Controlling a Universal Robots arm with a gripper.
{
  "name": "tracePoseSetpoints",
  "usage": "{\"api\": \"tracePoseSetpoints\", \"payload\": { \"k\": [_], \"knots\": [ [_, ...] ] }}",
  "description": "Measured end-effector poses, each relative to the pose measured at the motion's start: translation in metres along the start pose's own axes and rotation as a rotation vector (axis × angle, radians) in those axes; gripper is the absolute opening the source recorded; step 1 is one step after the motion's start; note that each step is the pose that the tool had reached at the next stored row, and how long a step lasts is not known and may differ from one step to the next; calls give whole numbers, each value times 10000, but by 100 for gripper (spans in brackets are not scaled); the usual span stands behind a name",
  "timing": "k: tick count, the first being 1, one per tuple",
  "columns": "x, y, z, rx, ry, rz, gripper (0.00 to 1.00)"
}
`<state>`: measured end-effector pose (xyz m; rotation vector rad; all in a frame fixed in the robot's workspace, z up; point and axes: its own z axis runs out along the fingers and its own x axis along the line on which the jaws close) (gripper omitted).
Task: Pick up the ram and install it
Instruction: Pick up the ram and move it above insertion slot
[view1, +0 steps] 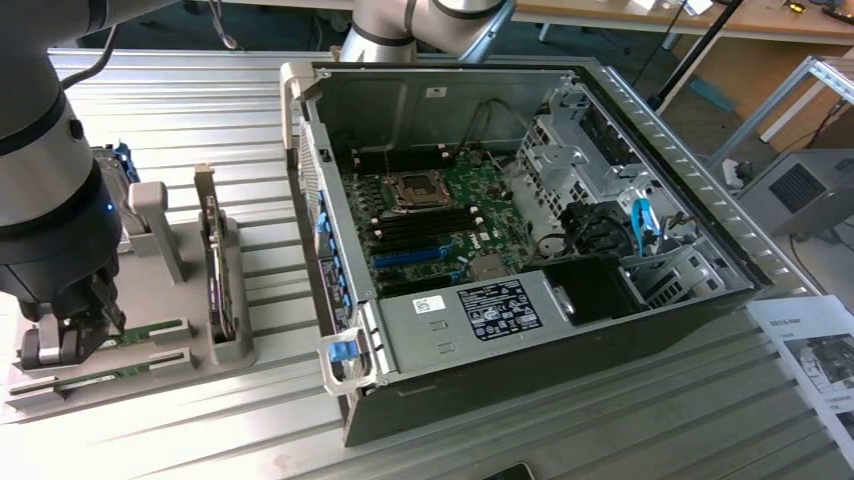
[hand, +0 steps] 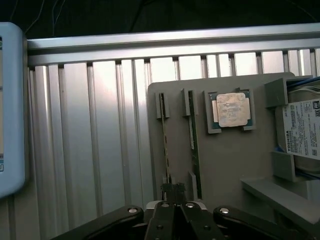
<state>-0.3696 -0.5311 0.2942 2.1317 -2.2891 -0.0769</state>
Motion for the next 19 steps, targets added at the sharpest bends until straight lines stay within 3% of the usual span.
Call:
{"api": "tracePoseSetpoints", "payload": {
  "k": [11,19],
  "knots": [
    [7,0,15,2,-2,-30,11],
    [41,-4,95,1,0,-45,11]
  ]
}}
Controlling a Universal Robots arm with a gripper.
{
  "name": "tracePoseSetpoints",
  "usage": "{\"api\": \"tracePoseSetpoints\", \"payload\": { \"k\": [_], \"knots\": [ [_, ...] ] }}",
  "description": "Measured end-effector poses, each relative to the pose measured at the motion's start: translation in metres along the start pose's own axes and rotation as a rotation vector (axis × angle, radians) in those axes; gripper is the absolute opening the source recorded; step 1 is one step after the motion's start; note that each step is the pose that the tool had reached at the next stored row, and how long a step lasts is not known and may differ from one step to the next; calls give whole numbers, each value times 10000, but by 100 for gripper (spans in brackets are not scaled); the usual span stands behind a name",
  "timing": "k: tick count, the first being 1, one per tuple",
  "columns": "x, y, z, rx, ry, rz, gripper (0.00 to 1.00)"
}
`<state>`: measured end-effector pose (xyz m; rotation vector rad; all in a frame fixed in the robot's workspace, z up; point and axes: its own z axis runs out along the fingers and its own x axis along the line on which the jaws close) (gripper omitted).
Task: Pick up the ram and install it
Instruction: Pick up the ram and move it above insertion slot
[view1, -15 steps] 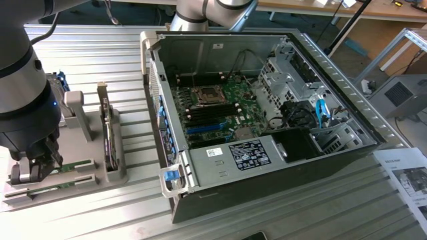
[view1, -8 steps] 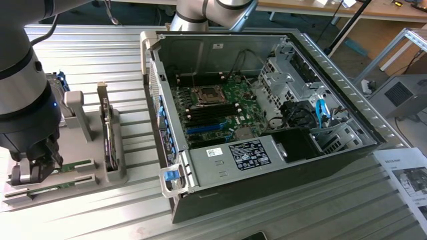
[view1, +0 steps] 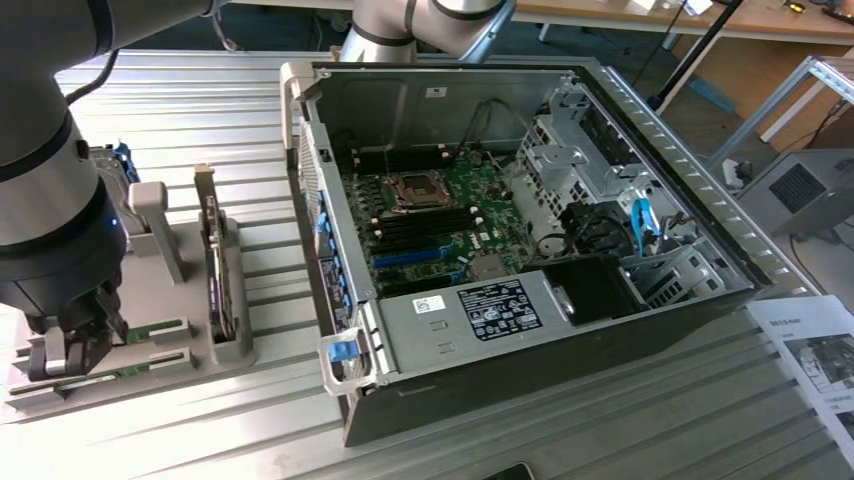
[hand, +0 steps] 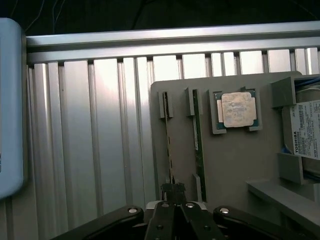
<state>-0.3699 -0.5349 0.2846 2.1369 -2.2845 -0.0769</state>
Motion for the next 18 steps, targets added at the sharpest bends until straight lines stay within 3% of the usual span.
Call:
{"api": "tracePoseSetpoints", "payload": {
  "k": [8,18],
  "knots": [
    [6,-5,117,-1,1,-1,11],
    [3,-4,127,-1,1,-2,11]
  ]
}}
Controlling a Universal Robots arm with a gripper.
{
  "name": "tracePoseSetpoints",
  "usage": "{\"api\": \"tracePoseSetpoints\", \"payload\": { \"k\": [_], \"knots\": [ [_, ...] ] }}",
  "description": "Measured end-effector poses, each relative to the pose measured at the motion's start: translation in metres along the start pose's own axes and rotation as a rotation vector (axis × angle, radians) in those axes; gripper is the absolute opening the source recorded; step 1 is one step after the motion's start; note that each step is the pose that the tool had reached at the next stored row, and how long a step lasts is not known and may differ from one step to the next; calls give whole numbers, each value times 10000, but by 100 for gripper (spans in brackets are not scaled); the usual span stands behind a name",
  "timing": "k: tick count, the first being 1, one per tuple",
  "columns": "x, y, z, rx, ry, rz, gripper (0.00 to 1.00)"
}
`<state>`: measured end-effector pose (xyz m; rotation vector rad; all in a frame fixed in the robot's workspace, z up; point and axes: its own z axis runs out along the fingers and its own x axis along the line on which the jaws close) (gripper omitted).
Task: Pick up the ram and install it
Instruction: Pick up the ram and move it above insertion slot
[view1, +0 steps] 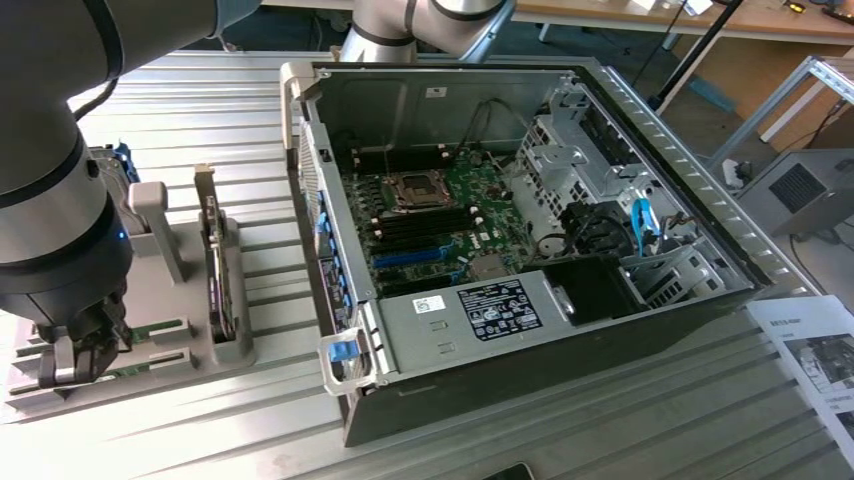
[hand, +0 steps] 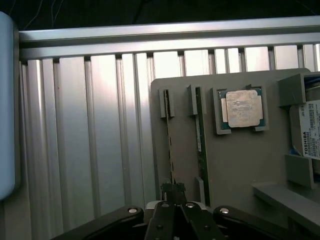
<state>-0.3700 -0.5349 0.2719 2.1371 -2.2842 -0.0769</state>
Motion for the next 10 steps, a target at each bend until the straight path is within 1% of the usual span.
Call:
{"api": "tracePoseSetpoints", "payload": {
  "k": [10],
  "knots": [
    [-6,18,57,0,1,0,11]
  ]
}}
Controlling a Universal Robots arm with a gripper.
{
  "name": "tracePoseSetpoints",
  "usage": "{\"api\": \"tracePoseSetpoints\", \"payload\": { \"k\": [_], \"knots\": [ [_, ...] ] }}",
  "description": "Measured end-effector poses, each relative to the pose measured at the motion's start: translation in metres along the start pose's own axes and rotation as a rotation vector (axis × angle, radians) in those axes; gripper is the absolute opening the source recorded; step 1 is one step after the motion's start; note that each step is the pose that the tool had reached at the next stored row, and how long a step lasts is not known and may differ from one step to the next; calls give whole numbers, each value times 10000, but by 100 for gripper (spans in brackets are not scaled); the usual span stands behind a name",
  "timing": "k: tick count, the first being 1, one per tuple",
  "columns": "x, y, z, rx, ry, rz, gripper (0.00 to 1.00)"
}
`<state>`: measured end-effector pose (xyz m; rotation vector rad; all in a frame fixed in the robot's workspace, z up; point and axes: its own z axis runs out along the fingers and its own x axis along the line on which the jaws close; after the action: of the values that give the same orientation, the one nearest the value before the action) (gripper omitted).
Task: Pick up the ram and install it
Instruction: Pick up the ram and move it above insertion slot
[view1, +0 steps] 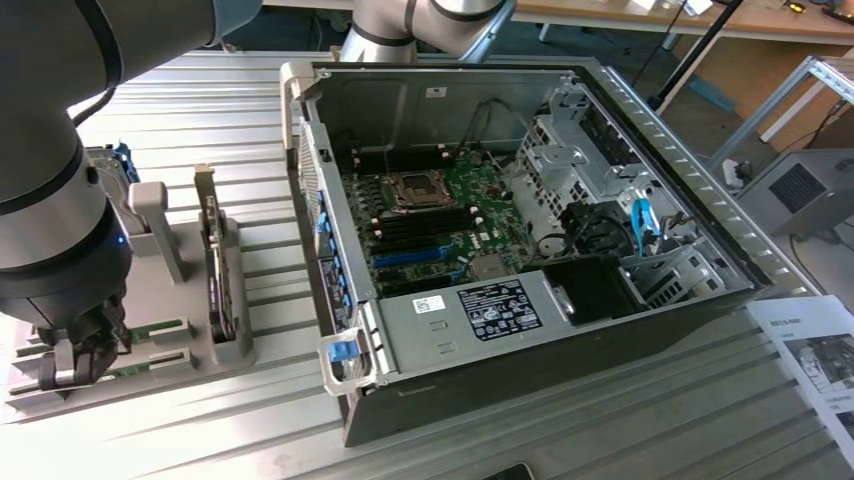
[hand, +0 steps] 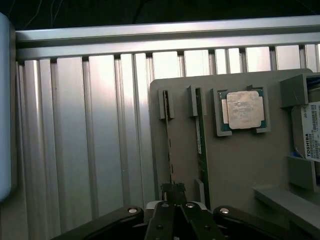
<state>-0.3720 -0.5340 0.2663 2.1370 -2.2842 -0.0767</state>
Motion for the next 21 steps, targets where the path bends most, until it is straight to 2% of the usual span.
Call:
{"api": "tracePoseSetpoints", "payload": {
  "k": [8,21],
  "knots": [
    [2,7,65,1,0,0,11],
    [2,7,72,0,-1,0,11]
  ]
}}
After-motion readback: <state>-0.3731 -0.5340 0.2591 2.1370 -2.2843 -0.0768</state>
